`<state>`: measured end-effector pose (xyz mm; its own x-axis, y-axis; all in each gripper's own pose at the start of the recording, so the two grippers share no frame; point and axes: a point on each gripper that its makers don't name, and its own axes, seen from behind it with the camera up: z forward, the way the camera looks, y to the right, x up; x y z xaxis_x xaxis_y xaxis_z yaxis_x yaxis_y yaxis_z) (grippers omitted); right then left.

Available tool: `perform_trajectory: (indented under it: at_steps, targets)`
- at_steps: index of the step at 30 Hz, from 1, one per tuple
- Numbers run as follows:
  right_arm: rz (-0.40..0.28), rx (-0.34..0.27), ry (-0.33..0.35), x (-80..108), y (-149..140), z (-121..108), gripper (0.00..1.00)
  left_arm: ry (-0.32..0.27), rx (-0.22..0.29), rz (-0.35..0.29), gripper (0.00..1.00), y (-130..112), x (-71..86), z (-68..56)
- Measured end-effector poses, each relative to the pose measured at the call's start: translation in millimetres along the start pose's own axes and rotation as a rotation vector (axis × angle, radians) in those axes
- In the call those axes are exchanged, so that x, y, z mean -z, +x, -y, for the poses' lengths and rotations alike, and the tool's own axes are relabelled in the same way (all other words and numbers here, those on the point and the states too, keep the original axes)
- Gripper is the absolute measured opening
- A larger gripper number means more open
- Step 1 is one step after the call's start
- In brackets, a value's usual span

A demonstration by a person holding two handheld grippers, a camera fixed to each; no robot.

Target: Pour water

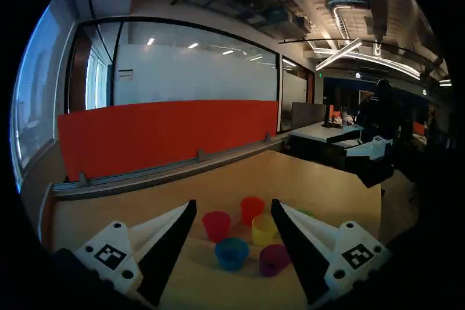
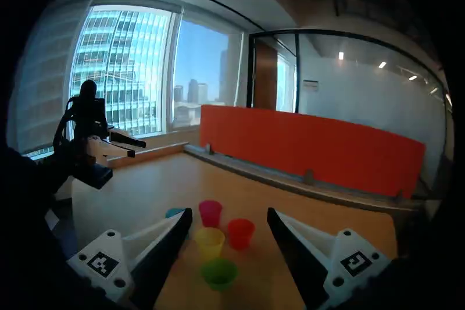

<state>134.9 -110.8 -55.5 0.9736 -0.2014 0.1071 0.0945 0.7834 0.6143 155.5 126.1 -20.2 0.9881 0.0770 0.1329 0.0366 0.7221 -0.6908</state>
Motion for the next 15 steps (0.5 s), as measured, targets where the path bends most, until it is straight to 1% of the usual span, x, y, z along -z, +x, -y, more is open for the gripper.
perform_trajectory:
  at_steps: [6,11,15]
  targets:
    - [0.044,0.019,0.023,1.0,-15.4,5.3,1.0,-0.014,-0.026,0.051,0.95,-17.0,-4.7,-2.7]
    - [0.083,0.026,0.035,0.5,-32.6,8.4,1.0,-0.025,-0.027,0.087,0.95,-32.6,-10.3,-3.3]
    - [0.113,0.017,0.042,-1.5,-47.9,9.2,1.0,-0.033,-0.021,0.113,0.95,-46.9,-15.3,-4.6]
